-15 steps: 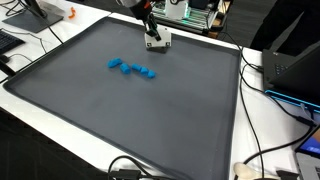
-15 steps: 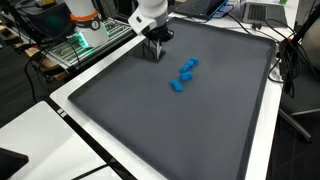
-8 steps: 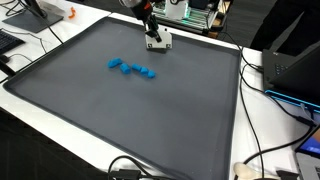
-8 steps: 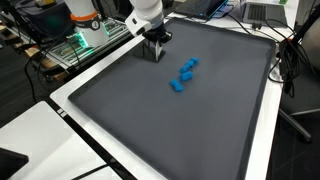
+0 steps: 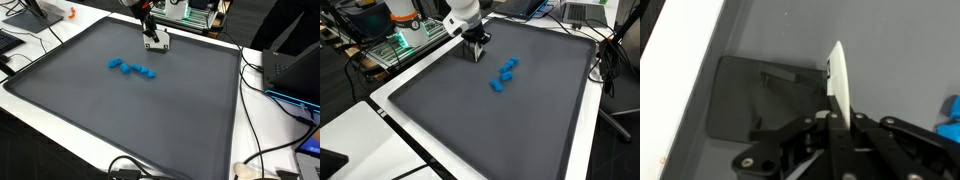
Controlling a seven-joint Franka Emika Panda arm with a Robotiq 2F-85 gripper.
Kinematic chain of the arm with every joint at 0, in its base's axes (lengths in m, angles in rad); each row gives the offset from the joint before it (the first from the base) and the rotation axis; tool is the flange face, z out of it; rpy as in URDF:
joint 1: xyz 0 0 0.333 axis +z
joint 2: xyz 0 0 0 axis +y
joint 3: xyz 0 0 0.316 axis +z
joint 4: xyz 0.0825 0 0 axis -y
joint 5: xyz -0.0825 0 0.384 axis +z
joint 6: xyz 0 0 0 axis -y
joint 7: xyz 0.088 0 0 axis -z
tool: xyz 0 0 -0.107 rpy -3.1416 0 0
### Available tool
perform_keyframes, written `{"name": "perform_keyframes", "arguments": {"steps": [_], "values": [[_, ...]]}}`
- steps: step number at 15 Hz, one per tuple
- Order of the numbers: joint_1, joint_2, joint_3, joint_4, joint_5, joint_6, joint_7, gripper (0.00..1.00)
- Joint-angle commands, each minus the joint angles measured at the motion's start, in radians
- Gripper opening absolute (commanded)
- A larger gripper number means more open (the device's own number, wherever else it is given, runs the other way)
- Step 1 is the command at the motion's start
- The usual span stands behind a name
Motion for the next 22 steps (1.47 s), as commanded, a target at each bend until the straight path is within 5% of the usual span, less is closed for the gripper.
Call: {"name": "perform_keyframes", "arguments": {"steps": [1,22], "values": [[-0.010,-0.027,0.005,-0.031,0.026,0.028,-0.010,0.01],[-0.015,-0.006,0.004,-0.040,0.087,0.053,0.000,0.01]]}}
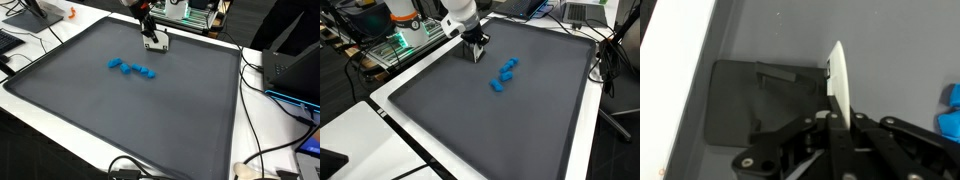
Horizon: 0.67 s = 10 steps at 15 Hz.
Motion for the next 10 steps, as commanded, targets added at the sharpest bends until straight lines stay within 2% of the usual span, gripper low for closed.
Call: {"name": "perform_keyframes", "arguments": {"steps": [1,10], "values": [[-0.006,-0.002,0.005,-0.020,0.030,0.023,-0.003,0.01],[-0.007,0.012,0.003,-0.017,0.018,0.016,0.008,0.01]]}}
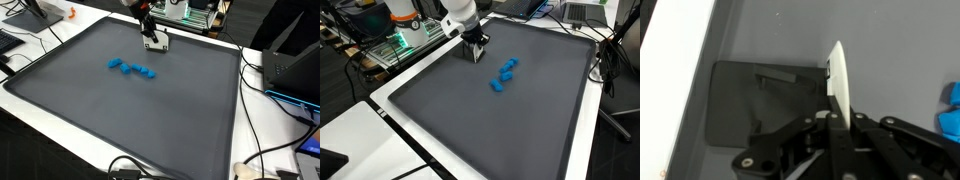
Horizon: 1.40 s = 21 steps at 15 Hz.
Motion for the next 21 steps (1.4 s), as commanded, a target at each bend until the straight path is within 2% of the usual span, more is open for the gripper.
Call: {"name": "perform_keyframes", "arguments": {"steps": [1,2,3,5,12,13,21], "values": [[-0.007,0.010,0.001,-0.018,0.009,0.013,0.003,0.01],[-0.007,0.008,0.000,-0.021,0.005,0.013,0.004,0.26],[-0.008,0.006,-0.001,-0.022,0.002,0.011,0.006,0.30],[-0.010,0.007,-0.004,-0.030,-0.004,0.013,0.007,0.43],[-0.015,-0.038,-0.013,-0.039,-0.024,0.013,0.008,0.96],[-0.016,-0.044,-0.013,-0.038,-0.028,0.009,0.013,1.00],[-0.030,-0.113,-0.019,-0.048,-0.064,-0.021,0.041,1.00]]}}
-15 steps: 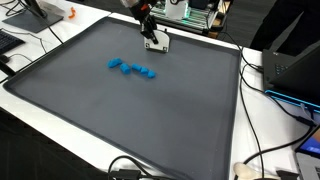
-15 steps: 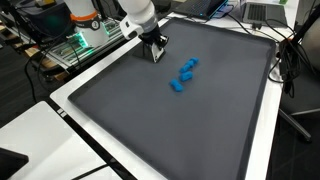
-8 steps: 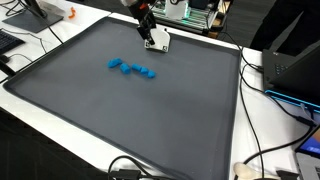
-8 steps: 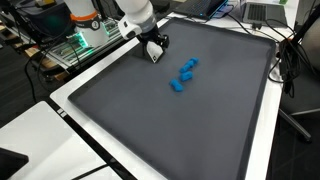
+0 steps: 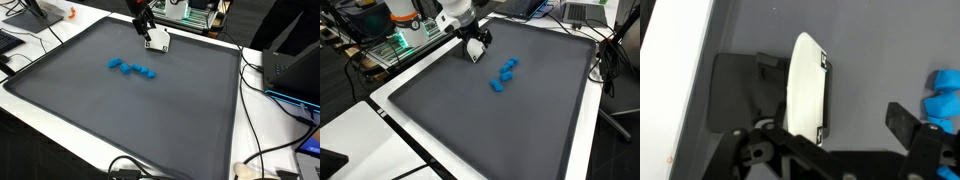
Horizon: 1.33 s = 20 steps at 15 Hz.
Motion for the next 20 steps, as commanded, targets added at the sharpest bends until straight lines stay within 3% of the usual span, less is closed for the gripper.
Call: {"name": "perform_keyframes", "arguments": {"steps": [1,8,14,20], "values": [[-0.013,-0.068,-0.008,-0.031,-0.066,-0.025,0.048,1.00],[-0.023,-0.155,0.002,-0.018,-0.205,-0.093,0.147,1.00],[-0.020,-0.224,0.049,0.033,-0.432,-0.106,0.214,1.00],[0.005,-0.239,0.109,0.142,-0.604,-0.121,0.085,1.00]]}}
